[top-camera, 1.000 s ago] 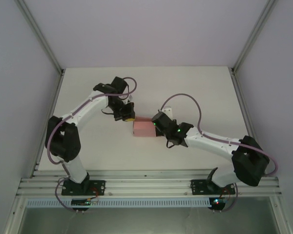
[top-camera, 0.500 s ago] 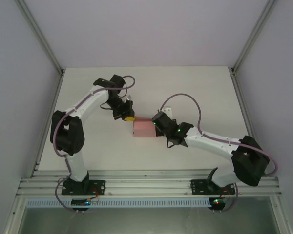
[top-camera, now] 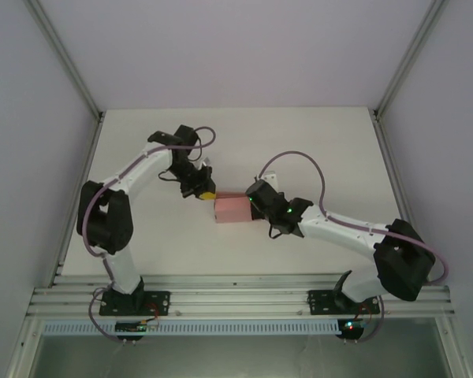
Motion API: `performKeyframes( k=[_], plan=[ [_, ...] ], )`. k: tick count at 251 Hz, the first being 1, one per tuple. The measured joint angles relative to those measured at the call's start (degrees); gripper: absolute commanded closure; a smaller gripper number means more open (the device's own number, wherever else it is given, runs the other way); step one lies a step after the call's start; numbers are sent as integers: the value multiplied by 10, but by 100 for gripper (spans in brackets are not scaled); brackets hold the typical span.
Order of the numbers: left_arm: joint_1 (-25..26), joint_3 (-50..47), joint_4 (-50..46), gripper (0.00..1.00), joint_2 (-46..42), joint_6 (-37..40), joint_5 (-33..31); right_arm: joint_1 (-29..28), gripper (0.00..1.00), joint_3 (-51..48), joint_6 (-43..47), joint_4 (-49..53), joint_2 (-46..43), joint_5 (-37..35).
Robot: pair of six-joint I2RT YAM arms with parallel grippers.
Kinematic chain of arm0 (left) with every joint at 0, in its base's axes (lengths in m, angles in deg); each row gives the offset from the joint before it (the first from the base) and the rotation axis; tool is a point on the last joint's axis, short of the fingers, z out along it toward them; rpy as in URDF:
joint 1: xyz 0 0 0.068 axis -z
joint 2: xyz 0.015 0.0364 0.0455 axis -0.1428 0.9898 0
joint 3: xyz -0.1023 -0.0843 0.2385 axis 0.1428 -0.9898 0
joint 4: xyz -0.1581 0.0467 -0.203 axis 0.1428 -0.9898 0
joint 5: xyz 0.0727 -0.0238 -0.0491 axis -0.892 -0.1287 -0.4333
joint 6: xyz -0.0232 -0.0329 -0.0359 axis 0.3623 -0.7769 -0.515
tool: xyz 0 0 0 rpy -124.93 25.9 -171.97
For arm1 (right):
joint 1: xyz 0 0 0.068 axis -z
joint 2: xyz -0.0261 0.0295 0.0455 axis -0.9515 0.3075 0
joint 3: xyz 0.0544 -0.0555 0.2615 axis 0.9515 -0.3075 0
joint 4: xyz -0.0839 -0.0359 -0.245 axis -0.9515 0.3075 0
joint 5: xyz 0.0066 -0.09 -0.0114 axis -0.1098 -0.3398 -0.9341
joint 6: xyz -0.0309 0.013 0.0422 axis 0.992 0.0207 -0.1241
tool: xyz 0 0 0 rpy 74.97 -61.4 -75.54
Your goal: Assemble paper box
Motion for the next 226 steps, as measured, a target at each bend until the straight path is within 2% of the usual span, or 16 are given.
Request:
performKeyframes(
  k=[44,77,140,188,201,226],
  plan=[
    [50,-72,80,100,-66,-9,-68,0,100,-20,6,-18,-12,-17],
    [97,-97,95,100,-81,3,-147,-1,100,-39,17,-35,-26,-18],
    [138,-130,120,100,-96,26,-202,-6,100,-63,34,-69,-37,-28],
    [144,-133,126,100,-99,30,-218,-4,62,-63,43,-63,-40,-21],
    [144,-134,128,100,-100,30,-221,2,43,-63,52,-47,-49,-13],
    [145,-134,131,100,-100,30,-226,22,28,-63,62,-8,-81,35]
  ],
)
